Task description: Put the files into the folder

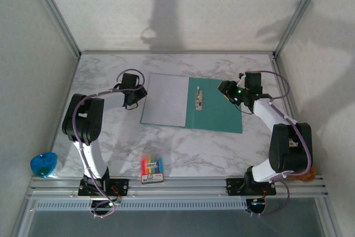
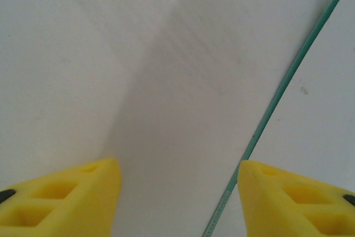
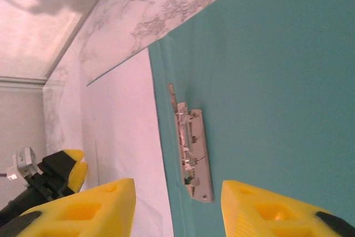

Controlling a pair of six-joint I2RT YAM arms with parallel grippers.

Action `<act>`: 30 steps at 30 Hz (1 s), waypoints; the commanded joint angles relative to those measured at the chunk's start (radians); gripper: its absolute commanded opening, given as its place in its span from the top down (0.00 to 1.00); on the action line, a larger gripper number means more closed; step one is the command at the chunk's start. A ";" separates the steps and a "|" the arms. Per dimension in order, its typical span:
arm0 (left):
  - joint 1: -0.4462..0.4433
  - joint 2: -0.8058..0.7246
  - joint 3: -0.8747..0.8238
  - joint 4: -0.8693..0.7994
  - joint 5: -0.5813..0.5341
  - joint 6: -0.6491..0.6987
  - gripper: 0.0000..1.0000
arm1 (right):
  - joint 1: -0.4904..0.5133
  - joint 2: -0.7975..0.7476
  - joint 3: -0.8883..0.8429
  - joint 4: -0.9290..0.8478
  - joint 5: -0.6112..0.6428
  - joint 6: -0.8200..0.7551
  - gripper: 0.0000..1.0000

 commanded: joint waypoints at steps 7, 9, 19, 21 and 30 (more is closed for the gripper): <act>0.037 -0.135 -0.170 -0.288 -0.140 0.062 0.40 | 0.131 0.025 0.042 0.143 -0.098 0.030 0.54; 0.041 -0.165 -0.196 -0.336 -0.156 0.087 0.40 | 0.169 0.046 0.054 0.178 -0.114 0.024 0.54; 0.089 -0.291 -0.201 -0.534 -0.209 0.169 0.39 | 0.388 0.216 0.221 0.170 -0.146 -0.047 0.54; 0.114 -0.334 -0.198 -0.529 -0.180 0.184 0.39 | 0.427 0.253 0.264 0.157 -0.143 -0.052 0.54; 0.201 -0.576 -0.236 -0.305 -0.104 0.201 0.35 | 0.586 0.434 0.493 -0.020 0.050 -0.069 0.57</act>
